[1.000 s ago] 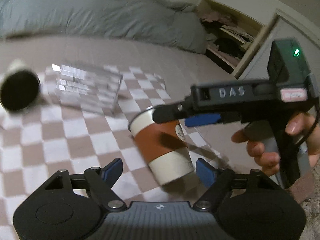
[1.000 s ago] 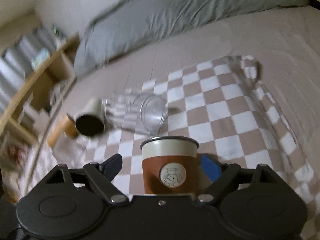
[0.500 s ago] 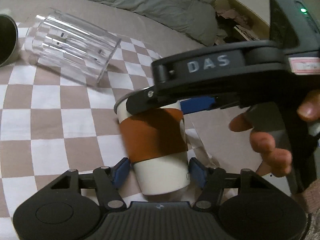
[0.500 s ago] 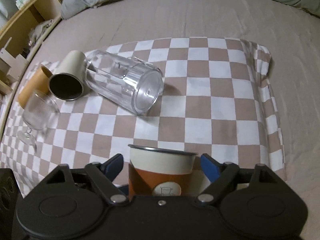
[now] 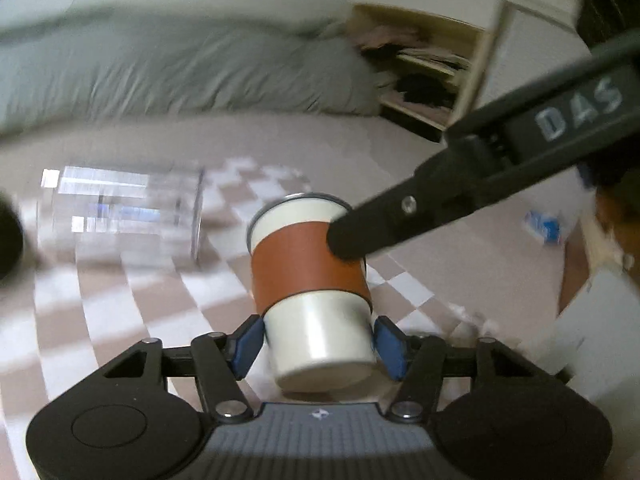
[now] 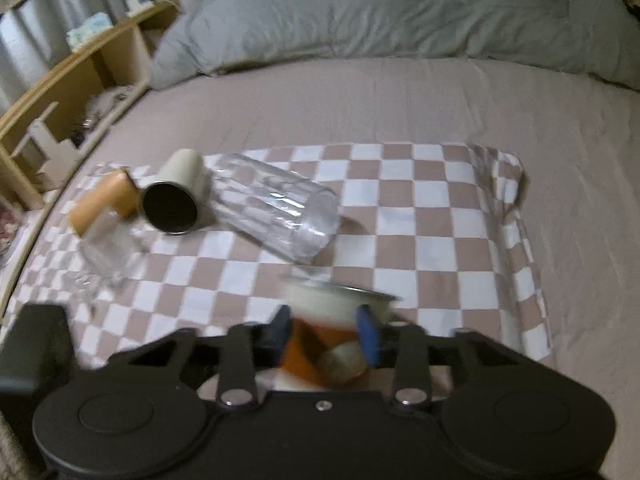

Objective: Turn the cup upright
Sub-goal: 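Lower the upright cup onto the cloth with the right gripper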

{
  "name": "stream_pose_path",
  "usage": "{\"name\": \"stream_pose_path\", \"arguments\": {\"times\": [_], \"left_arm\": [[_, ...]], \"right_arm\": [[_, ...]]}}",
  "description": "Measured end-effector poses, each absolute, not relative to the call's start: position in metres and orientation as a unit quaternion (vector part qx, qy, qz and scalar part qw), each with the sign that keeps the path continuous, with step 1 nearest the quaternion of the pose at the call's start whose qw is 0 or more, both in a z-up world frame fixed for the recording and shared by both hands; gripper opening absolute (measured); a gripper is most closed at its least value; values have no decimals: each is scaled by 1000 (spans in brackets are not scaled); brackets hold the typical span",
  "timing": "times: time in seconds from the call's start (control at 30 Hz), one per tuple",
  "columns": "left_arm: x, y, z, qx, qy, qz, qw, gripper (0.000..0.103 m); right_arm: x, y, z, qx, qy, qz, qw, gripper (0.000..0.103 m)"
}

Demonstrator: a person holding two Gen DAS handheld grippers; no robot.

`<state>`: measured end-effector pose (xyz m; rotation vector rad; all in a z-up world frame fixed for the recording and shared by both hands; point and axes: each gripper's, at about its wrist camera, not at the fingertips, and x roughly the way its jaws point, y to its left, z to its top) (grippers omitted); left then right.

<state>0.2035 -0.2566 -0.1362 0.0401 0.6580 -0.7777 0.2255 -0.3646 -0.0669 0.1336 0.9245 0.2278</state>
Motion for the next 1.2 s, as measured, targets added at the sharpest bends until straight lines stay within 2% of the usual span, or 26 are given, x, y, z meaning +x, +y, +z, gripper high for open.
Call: {"name": "stream_pose_path", "arguments": {"times": [0.1,0.17,0.2,0.23,0.3,0.33,0.43,0.57,0.83,0.97,1.2], "left_arm": [[192,-261,-139,62,282,-384,877,61],[192,-263,-137,60,288,-383,876,61],[195,-263,-136,51,297,-380,874,61],[197,-260,-137,41,306,-378,873,61],[199,-257,-136,26,321,-375,869,61],[200,-255,-135,23,325,-375,868,61],[199,-252,-134,28,330,-377,865,61],[192,-251,-135,56,317,-389,863,61],[186,-251,-133,71,307,-403,859,60],[180,-260,-133,84,286,-411,862,60],[173,-281,-137,87,259,-421,865,59]], "right_arm": [[208,-359,-69,56,437,116,890,34],[198,-361,-68,66,426,114,895,36],[197,-365,-68,83,422,108,896,45],[196,-374,-69,114,418,94,897,61],[199,-392,-74,182,406,70,893,80],[202,-402,-79,218,404,58,886,84],[218,-420,-97,276,424,34,862,85],[247,-425,-124,295,467,44,833,86],[271,-441,-163,377,477,47,793,84],[258,-430,-141,313,447,48,837,84],[214,-404,-89,138,386,32,912,84]]}}
